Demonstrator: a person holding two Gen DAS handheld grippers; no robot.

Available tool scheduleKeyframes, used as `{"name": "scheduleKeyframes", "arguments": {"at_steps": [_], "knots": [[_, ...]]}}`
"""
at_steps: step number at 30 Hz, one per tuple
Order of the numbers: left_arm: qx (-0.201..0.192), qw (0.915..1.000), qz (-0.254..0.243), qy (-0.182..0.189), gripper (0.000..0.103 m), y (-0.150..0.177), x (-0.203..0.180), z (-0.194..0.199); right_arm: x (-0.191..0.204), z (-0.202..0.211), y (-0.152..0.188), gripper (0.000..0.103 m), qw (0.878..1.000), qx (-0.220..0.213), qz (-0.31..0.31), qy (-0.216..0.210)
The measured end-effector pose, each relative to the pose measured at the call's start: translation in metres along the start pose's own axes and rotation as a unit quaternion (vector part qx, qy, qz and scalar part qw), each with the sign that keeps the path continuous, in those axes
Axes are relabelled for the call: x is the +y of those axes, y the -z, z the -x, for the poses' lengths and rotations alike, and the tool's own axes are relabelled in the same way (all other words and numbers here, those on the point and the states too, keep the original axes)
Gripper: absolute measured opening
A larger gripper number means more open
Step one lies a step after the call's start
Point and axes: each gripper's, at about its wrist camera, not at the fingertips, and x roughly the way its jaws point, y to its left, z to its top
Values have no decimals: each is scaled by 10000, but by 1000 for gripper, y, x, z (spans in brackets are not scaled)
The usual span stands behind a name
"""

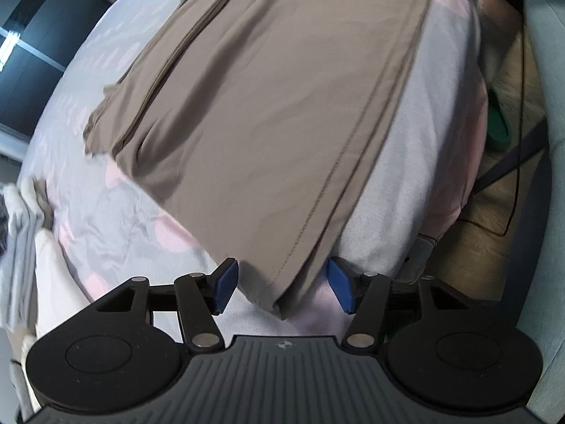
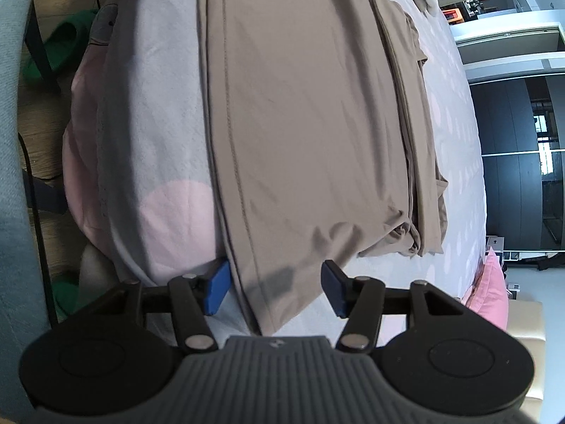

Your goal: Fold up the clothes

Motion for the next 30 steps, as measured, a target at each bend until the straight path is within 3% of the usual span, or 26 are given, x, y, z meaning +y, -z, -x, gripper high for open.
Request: {"name": "scheduleKeyframes", "arguments": {"at_steps": [5,7,9,13,16,22,30], "knots": [[-20,9999,140,64,35,-3,3,1,-4,-6,-4,42,10000,-25,-19,13],[-54,9995,325,20,27,-3,9,3,-5,-8,-3,18,9999,54,-80,29],[-55,9983,575,-124,18,-3,18,4,-6,-10,-2,9,9997,178,-128,76],[-38,9950,958,-277,10,-2,34,5,-20,-7,-4,7,9983,47,-492,302],[-261,9896,1367,-362,7,-3,47,13,-33,3,0,5,9939,-102,-944,554],[-880,9637,2459,-549,4,-1,85,39,-65,16,4,5,9749,-378,-1910,1078],[-1761,9282,3236,-518,4,-6,120,93,-95,59,10,5,9500,-499,-2688,1511]]}}
